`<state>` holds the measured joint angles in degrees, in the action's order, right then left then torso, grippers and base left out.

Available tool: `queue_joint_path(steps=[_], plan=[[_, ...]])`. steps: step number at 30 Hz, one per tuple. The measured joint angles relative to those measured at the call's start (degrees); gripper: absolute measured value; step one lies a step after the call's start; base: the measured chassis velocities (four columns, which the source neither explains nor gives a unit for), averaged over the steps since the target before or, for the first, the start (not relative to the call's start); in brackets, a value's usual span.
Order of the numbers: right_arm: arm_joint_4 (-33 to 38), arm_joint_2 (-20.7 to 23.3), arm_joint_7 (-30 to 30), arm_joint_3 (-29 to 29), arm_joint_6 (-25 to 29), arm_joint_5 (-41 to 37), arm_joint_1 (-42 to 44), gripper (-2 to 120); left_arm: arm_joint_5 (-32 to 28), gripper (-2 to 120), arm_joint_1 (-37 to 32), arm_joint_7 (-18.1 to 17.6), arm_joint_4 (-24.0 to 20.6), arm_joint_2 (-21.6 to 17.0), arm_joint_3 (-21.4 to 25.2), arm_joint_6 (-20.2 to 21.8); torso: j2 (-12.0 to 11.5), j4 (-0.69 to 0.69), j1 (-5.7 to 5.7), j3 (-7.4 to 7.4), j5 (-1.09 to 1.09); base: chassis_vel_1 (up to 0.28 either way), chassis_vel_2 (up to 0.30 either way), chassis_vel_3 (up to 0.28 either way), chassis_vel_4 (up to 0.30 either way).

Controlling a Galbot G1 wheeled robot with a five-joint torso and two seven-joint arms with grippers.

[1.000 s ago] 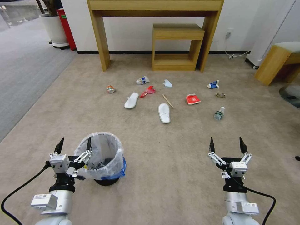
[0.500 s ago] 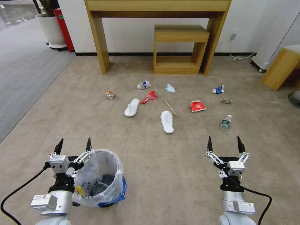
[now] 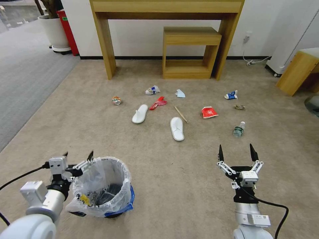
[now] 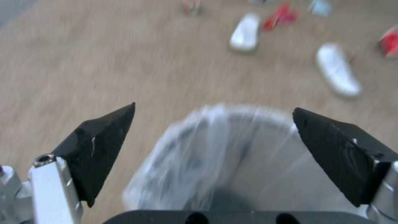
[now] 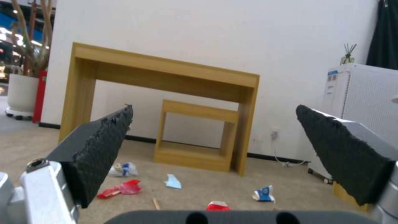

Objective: Pick up the trash bin and place the garbage on the floor into it.

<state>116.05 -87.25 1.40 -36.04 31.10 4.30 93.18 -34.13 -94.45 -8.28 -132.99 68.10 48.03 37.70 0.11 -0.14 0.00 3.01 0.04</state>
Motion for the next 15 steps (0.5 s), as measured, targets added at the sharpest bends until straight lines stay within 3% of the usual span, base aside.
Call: queue_joint_path(steps=[3, 6, 15], plan=[[-0.2, 0.2, 0.0, 0.0, 0.2, 0.1, 0.0, 100, -0.1, 100, 0.8, -1.2, 1.9, -1.2, -0.6, 2.0, 0.0, 0.00, 0.00, 0.00, -0.01, 0.000, 0.000, 0.000, 0.000], [-0.3, 0.6, 0.0, 0.0, 0.3, 0.1, -0.1, 100, 1.5, 100, 2.1, -1.9, 6.6, -2.8, -1.3, 3.2, 0.0, 0.00, 0.00, 0.00, -0.02, 0.000, 0.000, 0.000, 0.000], [-0.8, 0.7, 0.0, 0.6, 0.3, 0.4, -0.4, 100, 2.1, 100, 2.7, -2.3, 11.0, -3.8, -2.1, 3.7, 0.0, 0.00, 0.00, 0.01, -0.01, 0.000, 0.000, 0.000, 0.000]])
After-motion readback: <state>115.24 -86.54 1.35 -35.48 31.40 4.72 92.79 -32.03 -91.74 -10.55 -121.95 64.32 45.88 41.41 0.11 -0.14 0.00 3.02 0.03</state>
